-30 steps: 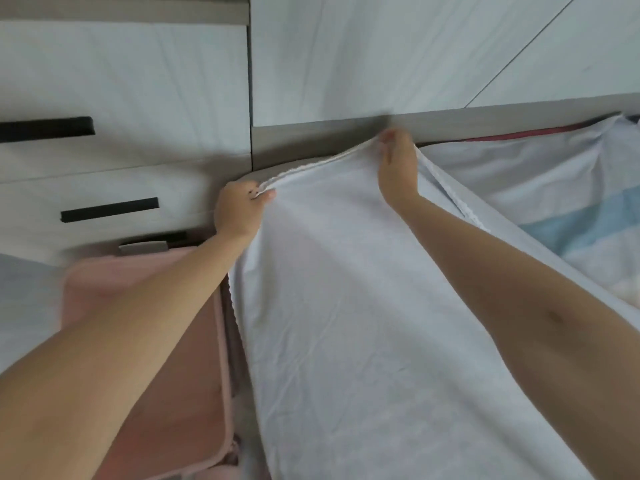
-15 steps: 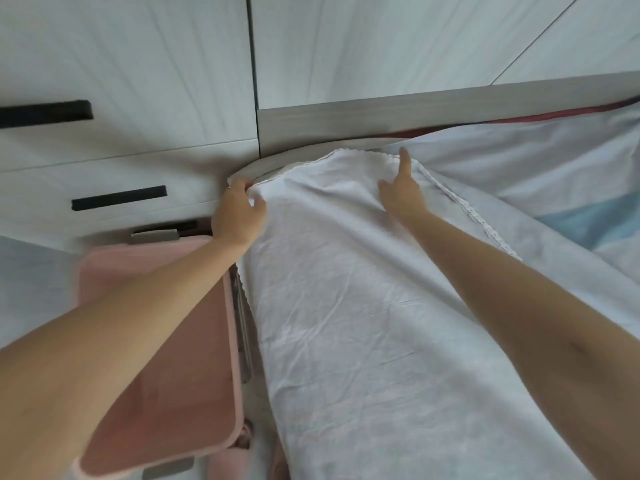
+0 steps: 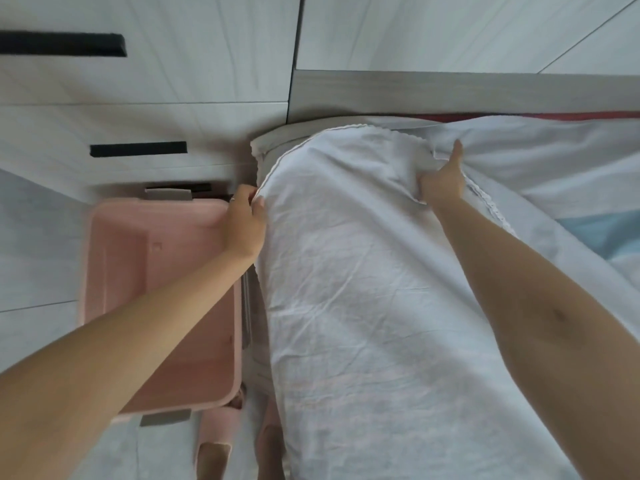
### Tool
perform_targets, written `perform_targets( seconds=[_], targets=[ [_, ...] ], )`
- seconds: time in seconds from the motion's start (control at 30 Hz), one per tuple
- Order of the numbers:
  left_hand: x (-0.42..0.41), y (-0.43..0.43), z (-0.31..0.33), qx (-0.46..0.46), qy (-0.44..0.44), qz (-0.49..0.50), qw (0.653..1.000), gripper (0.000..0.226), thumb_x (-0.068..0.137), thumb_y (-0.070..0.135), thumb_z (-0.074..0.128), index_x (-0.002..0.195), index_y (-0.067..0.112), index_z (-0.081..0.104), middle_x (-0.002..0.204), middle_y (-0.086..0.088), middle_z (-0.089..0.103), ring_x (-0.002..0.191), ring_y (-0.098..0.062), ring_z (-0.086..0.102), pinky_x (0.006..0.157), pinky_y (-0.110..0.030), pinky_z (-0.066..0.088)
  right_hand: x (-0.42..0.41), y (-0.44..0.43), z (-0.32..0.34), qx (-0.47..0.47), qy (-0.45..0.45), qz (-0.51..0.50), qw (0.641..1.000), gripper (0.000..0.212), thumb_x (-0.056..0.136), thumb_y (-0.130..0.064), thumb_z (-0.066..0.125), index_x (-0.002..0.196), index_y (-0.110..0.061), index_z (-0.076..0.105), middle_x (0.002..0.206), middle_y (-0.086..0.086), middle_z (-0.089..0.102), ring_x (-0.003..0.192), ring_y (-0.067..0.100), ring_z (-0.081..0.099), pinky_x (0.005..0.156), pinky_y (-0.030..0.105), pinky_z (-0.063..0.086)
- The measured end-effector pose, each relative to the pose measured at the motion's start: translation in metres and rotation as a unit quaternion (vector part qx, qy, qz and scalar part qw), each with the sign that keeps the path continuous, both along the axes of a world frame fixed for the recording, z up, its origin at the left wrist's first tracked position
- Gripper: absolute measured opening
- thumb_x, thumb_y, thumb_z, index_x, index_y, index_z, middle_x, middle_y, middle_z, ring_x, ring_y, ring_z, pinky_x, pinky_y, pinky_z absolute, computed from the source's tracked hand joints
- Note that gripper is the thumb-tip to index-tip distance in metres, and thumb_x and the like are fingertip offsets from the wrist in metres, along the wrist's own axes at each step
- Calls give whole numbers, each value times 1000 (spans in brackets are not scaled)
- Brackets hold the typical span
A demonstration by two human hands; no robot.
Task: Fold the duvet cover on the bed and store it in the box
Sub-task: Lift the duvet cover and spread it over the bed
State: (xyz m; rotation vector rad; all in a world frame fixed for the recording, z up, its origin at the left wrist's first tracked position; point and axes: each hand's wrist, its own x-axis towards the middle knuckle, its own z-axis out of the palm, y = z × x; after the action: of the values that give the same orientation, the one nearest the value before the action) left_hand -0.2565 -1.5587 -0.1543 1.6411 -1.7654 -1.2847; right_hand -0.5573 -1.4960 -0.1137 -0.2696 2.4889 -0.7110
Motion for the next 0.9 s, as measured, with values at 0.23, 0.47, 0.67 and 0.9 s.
perform_targets(
  seconds=[0.23,0.47,0.67,0.9],
  targets=[
    [15,35,-22,204,51,38,977,19,99,24,41,112,17,54,110,-3,53,107,-24,53,92,-35,42,17,6,-5,-102,-22,-58,993,3,97,-16,36,98,-16,33,71,4,48,49,17,45,42,21,45],
    [23,50,-1,181,92,74,976,25,97,21,49,77,5,50,71,-4,46,64,-12,44,60,-20,36,-7,-18,55,-181,96,-65,977,3,100,-13,27,101,-15,28,82,-10,41,71,6,39,56,17,32],
    [15,32,7,87,34,19,995,37,98,21,47,64,14,37,60,1,34,55,-10,30,50,-19,24,-17,-23,46,-123,16,101,987,51,95,-6,38,142,-5,18,137,13,35,118,19,41,90,16,35],
    [22,52,7,209,85,32,974,23,96,42,49,93,20,55,90,6,54,80,-3,49,72,-17,37,137,41,12,-157,126,247,948,67,86,-20,56,146,-8,28,148,8,34,139,24,30,116,46,19]
  ],
)
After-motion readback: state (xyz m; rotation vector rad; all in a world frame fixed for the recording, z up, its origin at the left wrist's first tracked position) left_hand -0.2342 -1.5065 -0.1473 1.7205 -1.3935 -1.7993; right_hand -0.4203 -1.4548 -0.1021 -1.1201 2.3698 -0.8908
